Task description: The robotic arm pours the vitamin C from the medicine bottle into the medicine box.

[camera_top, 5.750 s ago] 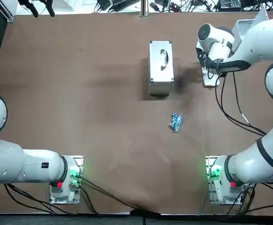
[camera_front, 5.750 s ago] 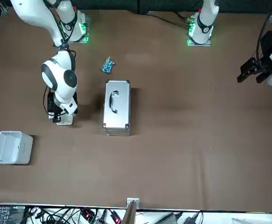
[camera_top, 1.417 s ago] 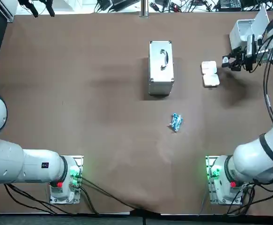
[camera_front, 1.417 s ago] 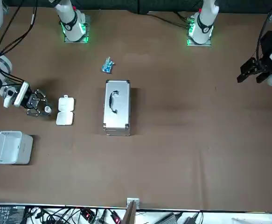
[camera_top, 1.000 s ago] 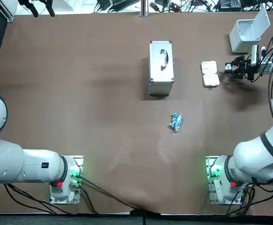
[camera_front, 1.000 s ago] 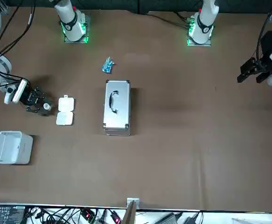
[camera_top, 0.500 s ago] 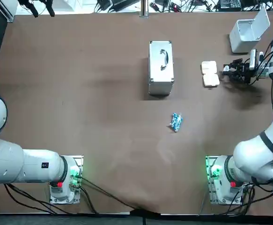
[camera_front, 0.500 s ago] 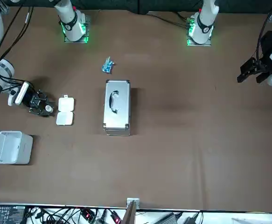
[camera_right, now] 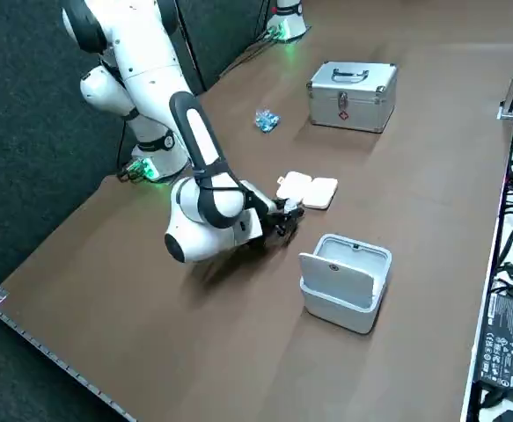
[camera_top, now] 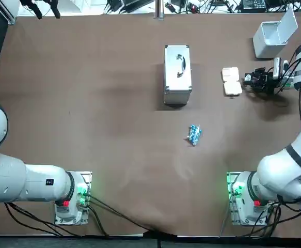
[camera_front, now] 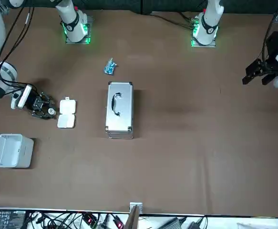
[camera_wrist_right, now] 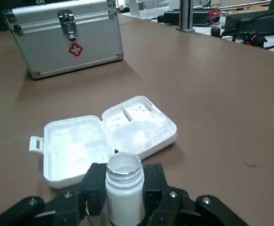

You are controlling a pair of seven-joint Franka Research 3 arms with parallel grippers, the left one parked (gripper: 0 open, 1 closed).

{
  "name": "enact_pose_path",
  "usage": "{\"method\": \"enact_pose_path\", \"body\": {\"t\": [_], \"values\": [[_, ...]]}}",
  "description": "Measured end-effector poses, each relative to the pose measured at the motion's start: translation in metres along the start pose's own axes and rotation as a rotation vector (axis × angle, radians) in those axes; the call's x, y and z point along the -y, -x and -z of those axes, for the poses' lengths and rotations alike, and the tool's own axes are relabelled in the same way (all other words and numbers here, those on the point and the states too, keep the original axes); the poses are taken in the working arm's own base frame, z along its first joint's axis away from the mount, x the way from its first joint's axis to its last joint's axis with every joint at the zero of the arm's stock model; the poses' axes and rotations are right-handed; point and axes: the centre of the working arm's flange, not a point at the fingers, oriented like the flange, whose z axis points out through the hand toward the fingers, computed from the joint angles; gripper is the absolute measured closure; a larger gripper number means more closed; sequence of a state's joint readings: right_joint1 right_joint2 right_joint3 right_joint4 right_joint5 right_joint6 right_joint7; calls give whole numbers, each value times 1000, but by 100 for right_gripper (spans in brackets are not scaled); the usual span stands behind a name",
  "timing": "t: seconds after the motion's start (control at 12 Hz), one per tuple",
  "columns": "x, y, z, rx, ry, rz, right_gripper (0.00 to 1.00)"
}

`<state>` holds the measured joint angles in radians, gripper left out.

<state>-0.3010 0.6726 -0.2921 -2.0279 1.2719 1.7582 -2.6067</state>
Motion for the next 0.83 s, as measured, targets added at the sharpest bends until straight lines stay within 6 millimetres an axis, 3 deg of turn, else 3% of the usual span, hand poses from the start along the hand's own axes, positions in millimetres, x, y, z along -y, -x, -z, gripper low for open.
{"method": "enact_pose_path", "body": {"t": [0.33, 0.58, 0.83], "values": [[1, 3, -1, -4, -2, -6, 54], [1, 3, -1, -4, -2, -5, 44], [-1, 2, 1, -3, 1, -2, 40]]}}
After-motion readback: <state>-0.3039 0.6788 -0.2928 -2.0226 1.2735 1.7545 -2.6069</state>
